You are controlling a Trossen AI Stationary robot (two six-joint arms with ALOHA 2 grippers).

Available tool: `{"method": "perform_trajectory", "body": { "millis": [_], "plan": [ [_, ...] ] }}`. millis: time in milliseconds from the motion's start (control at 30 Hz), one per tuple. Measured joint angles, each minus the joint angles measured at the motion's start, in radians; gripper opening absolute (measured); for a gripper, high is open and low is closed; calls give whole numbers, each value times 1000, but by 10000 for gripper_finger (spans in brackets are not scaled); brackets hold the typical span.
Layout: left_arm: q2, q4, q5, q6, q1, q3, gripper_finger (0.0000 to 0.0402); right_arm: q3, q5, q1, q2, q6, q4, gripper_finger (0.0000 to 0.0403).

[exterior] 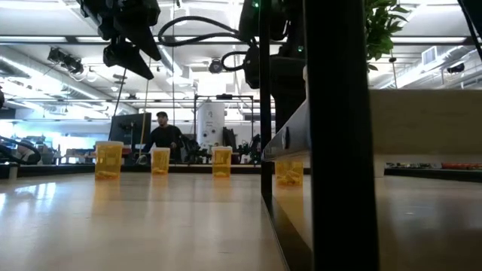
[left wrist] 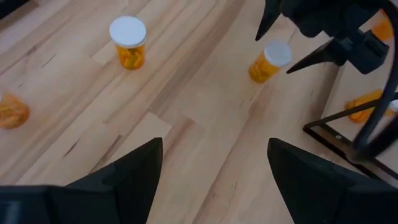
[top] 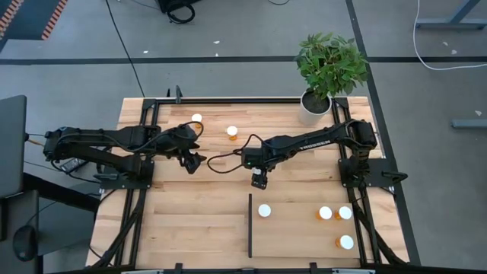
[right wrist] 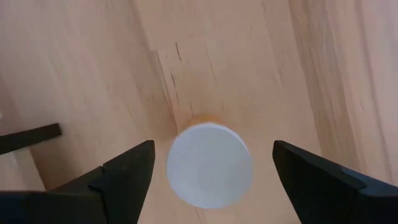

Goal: Pick and place medicine bottles onto shelf by color
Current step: Put the orange pill bottle on the shelf aligned with the other orange pill bottles

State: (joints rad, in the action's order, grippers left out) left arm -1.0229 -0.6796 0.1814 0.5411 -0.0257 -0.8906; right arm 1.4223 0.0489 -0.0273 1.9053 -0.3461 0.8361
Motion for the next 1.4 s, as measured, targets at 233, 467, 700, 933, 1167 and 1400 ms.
{"method": "perform_trajectory", "body": {
  "millis": [233, 467, 700, 933, 1167, 1400],
  "plan": [
    [0, 2, 0, 22, 0, 0, 293, -50, -15, -1, 0, -32, 0, 299],
    [0, 3, 1, 32, 2, 0, 293, -51, -17, -2, 0, -33, -50, 287],
    [0, 3, 2, 43, 2, 0, 293, -51, -20, -2, 0, -46, -61, 283],
    [0, 3, 2, 43, 2, 0, 293, -51, -20, -2, 0, -47, -60, 249],
    [0, 3, 2, 45, 2, 0, 293, -51, -21, -2, 0, -47, -51, 224],
    [0, 1, 2, 50, 2, 0, 293, -28, -32, -1, -7, -63, 40, 234]
  ]
}}
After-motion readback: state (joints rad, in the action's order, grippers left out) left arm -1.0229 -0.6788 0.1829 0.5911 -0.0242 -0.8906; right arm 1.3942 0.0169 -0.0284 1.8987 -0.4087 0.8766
